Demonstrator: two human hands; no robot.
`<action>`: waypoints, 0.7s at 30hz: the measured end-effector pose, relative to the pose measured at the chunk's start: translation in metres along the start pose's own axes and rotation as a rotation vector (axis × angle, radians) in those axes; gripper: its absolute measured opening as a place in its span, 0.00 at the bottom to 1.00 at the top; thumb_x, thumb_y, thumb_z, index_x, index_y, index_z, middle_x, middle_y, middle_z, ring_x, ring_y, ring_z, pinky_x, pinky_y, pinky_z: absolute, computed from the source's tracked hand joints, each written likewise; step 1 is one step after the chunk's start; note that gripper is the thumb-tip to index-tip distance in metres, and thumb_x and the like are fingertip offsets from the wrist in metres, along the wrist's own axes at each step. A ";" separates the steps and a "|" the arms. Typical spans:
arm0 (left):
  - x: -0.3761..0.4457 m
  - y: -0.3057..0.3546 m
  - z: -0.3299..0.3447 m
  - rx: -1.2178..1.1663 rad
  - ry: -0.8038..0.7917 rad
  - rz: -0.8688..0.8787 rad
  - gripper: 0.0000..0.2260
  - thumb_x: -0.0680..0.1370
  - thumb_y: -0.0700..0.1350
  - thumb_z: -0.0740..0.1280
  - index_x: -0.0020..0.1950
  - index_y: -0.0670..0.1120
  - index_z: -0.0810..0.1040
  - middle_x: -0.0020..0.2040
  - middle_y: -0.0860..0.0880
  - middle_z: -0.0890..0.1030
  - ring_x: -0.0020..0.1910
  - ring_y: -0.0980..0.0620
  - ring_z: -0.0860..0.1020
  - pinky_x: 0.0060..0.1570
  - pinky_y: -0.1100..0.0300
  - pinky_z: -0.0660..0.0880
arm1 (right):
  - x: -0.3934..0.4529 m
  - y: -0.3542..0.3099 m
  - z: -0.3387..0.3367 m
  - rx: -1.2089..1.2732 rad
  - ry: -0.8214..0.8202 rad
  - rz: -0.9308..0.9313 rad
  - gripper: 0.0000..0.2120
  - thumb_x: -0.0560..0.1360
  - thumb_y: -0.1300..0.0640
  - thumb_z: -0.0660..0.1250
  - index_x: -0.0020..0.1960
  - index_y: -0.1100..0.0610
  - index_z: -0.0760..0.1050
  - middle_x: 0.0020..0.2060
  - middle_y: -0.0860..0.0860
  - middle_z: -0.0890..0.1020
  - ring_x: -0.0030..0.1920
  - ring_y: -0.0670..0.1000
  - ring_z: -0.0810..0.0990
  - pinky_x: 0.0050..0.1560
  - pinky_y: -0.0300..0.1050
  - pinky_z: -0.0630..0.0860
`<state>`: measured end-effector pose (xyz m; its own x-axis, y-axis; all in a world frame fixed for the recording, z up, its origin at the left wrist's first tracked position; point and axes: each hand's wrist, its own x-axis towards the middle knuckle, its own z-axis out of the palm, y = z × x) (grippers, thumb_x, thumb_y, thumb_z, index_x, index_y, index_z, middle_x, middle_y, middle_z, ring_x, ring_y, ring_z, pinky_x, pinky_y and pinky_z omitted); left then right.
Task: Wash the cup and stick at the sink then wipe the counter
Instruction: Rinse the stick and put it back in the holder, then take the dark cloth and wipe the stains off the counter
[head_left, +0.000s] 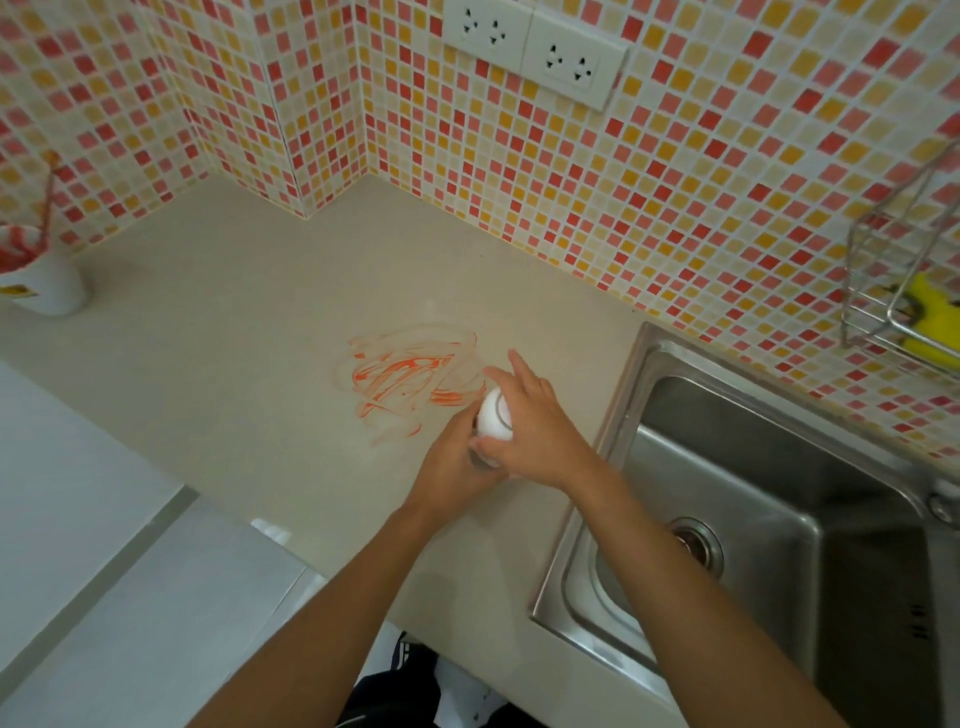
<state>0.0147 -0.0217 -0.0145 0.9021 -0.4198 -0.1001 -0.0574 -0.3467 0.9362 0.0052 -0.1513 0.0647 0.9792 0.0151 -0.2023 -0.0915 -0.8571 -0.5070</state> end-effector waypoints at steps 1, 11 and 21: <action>0.002 0.003 0.000 0.013 0.005 0.014 0.33 0.65 0.51 0.77 0.66 0.60 0.68 0.58 0.63 0.76 0.56 0.65 0.76 0.50 0.72 0.71 | 0.000 0.003 0.002 0.144 0.029 0.031 0.35 0.73 0.47 0.69 0.75 0.48 0.57 0.78 0.49 0.49 0.75 0.52 0.54 0.69 0.46 0.60; 0.010 -0.010 -0.001 0.083 -0.033 -0.011 0.35 0.64 0.51 0.80 0.67 0.55 0.69 0.54 0.63 0.76 0.48 0.72 0.74 0.45 0.82 0.66 | -0.004 0.030 0.033 0.568 0.181 0.148 0.28 0.70 0.45 0.73 0.66 0.45 0.66 0.61 0.47 0.73 0.59 0.48 0.73 0.57 0.38 0.70; 0.009 -0.011 -0.007 0.189 -0.184 -0.012 0.40 0.67 0.45 0.77 0.74 0.52 0.61 0.68 0.57 0.72 0.64 0.59 0.72 0.60 0.70 0.69 | -0.010 0.030 0.027 0.596 0.135 0.140 0.48 0.65 0.38 0.74 0.75 0.39 0.48 0.76 0.46 0.55 0.75 0.48 0.55 0.70 0.44 0.57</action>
<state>0.0264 -0.0159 -0.0237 0.8115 -0.5537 -0.1867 -0.1412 -0.4958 0.8569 -0.0121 -0.1628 0.0291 0.9614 -0.1748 -0.2124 -0.2673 -0.4113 -0.8714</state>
